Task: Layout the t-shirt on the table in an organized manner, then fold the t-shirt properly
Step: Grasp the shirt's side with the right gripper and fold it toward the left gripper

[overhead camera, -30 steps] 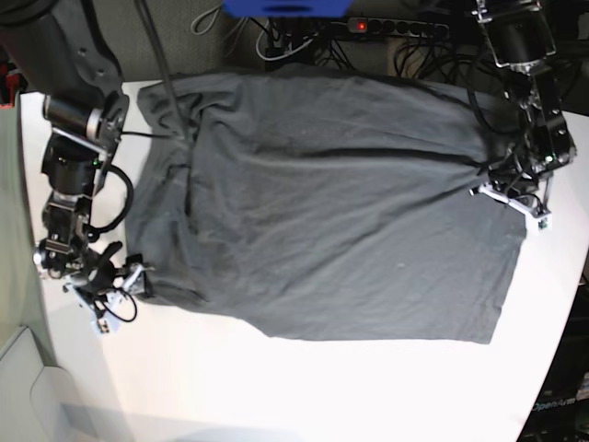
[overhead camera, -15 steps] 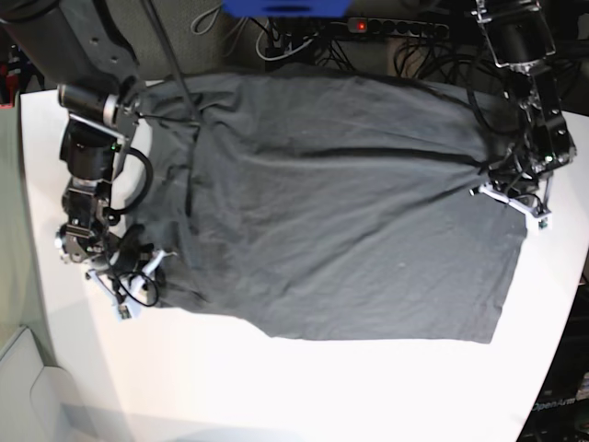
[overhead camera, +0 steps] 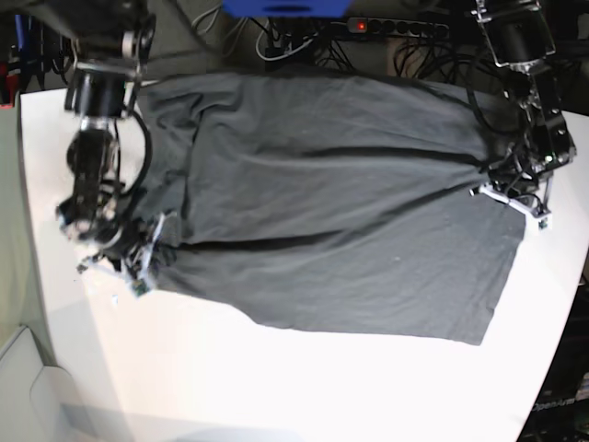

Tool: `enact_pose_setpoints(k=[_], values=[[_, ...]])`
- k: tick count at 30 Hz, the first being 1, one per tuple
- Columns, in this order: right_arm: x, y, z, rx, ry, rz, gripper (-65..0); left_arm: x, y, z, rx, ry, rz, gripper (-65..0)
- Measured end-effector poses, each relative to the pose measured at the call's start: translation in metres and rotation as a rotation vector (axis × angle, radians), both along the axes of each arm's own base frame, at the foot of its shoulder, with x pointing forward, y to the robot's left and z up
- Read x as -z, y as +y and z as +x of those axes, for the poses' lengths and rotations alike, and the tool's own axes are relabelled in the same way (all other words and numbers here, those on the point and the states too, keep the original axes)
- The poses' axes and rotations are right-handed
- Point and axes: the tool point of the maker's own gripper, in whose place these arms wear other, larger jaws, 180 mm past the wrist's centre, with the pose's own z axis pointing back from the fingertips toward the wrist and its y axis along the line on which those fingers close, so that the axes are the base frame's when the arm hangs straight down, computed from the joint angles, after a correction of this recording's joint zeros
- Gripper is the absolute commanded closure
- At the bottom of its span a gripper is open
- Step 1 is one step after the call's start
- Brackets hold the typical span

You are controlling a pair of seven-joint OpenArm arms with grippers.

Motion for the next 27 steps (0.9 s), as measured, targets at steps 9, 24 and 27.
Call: enact_pose_setpoints(k=[9, 24, 27], values=[[-0.013, 0.143, -0.125, -0.595, -0.039, -0.091, 0.0, -0.001, -0.001, 0.001, 0.001, -0.001, -0.001, 0.0], [0.003, 0.134, -0.148, -0.635, 0.037, -0.347, -37.6, -0.002, 0.001, 0.003, -0.001, -0.033, 0.015, 0.0], [-0.027, 0.135, -0.136, -0.610, -0.046, -0.369, -42.2, -0.002, 0.002, 0.003, -0.003, -0.035, 0.020, 0.0]])
